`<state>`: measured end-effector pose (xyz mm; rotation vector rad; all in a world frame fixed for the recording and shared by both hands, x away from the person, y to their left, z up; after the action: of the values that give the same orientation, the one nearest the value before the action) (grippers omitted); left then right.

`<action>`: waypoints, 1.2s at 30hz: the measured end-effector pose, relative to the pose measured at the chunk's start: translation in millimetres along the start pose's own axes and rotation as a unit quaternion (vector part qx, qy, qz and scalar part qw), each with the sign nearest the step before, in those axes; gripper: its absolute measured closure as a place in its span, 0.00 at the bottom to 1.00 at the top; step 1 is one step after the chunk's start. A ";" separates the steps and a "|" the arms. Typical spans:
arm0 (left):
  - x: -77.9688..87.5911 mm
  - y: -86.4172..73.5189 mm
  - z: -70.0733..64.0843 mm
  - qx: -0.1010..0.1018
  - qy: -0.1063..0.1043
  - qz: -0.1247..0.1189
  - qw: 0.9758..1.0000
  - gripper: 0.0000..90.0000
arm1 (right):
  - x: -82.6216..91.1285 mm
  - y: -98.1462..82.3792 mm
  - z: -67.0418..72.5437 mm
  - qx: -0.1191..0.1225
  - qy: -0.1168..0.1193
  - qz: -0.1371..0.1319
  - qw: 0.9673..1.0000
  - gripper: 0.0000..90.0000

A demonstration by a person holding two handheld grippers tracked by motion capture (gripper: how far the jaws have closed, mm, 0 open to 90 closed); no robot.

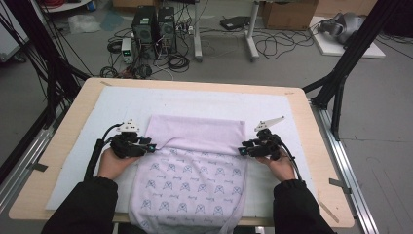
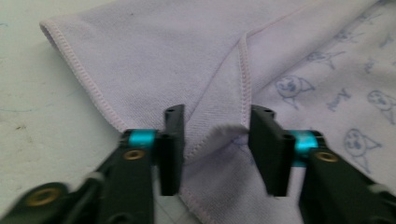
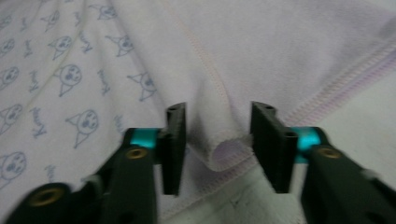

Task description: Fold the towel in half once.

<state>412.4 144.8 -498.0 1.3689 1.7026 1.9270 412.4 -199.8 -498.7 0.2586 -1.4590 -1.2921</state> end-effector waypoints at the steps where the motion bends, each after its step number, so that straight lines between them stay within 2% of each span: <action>1: -0.3 -0.8 0.0 -0.001 -0.001 0.002 1.000 0.86 | -0.9 -0.8 0.8 0.004 -0.002 0.006 1.000 0.79; 2: -0.1 -1.4 -0.1 -0.001 -0.005 0.003 1.000 0.91 | -1.7 -1.5 2.6 0.003 0.004 0.009 1.000 0.86; 3: 1.0 -2.1 -0.3 0.001 -0.009 0.006 1.000 0.96 | -2.5 -1.9 4.7 -0.001 0.013 0.010 1.000 0.90; 4: 2.5 -2.2 0.3 -0.002 -0.009 0.008 1.000 0.96 | -2.9 -2.9 6.1 0.000 0.018 0.015 1.000 0.92; 7: 8.0 -0.6 1.3 -0.007 -0.005 0.008 1.000 0.97 | 1.1 -0.2 8.1 0.000 0.020 0.008 1.000 0.93; 12: 22.8 12.8 3.6 0.014 -0.005 -0.033 0.999 0.97 | 15.7 13.1 15.0 0.014 0.020 -0.026 0.999 0.93; 16: 36.6 17.1 0.1 0.010 -0.005 -0.041 0.999 0.97 | 28.7 19.3 24.4 0.029 0.024 -0.041 0.998 0.93; 20: 55.3 14.8 -14.7 0.007 -0.012 -0.059 0.998 0.97 | 45.8 19.0 45.8 0.036 0.041 -0.055 0.997 0.93; 21: 60.7 8.5 -21.0 0.008 -0.018 -0.057 0.998 0.97 | 50.6 17.9 52.0 0.047 0.041 -0.062 0.996 0.93; 22: 65.7 3.4 -27.2 0.010 -0.023 -0.062 0.998 0.97 | 56.5 14.6 61.1 0.047 0.049 -0.067 0.995 0.93; 24: 76.1 -8.4 -39.8 0.007 -0.035 -0.062 0.997 0.97 | 63.8 6.3 72.4 0.057 0.054 -0.065 0.995 0.93; 26: 85.9 -18.0 -51.7 0.005 -0.047 -0.064 0.997 0.97 | 71.6 -8.9 89.6 0.050 0.077 -0.061 0.994 0.91; 27: 88.6 -21.9 -55.6 0.004 -0.050 -0.058 0.997 0.95 | 73.2 -14.3 96.2 0.043 0.094 -0.062 0.993 0.84; 28: 90.5 -24.7 -58.1 0.006 -0.054 -0.050 0.997 0.86 | 74.5 -18.1 99.9 0.038 0.095 -0.063 0.993 0.80; 30: 92.4 -24.2 -60.3 0.011 -0.058 -0.045 0.997 0.78 | 77.1 -20.5 100.7 0.038 0.090 -0.068 0.993 0.78; 31: 92.7 -21.3 -60.3 0.004 -0.056 -0.043 0.997 0.75 | 77.3 -19.3 100.6 0.035 0.090 -0.072 0.993 0.77; 33: 89.3 -15.9 -62.3 0.005 -0.059 -0.048 0.997 0.71 | 74.0 -16.4 100.7 0.039 0.091 -0.072 0.992 0.76; 36: 77.4 -15.6 -67.4 0.000 -0.067 -0.041 0.997 0.72 | 59.5 -17.4 99.5 0.047 0.088 -0.057 0.993 0.74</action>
<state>314.4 158.8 -466.9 1.3732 1.6681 1.7503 302.7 -195.4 -457.7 0.5117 -1.3724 -1.2591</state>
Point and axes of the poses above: each handheld gripper's, and its own axes: x roughly backward along the jaws, y roughly out of its top, z roughly to its left, the point moved 10 cm from there along -x, roughly forward along the jaws, and after that the axes turned 10 degrees about -z, right-handed, at the moved point
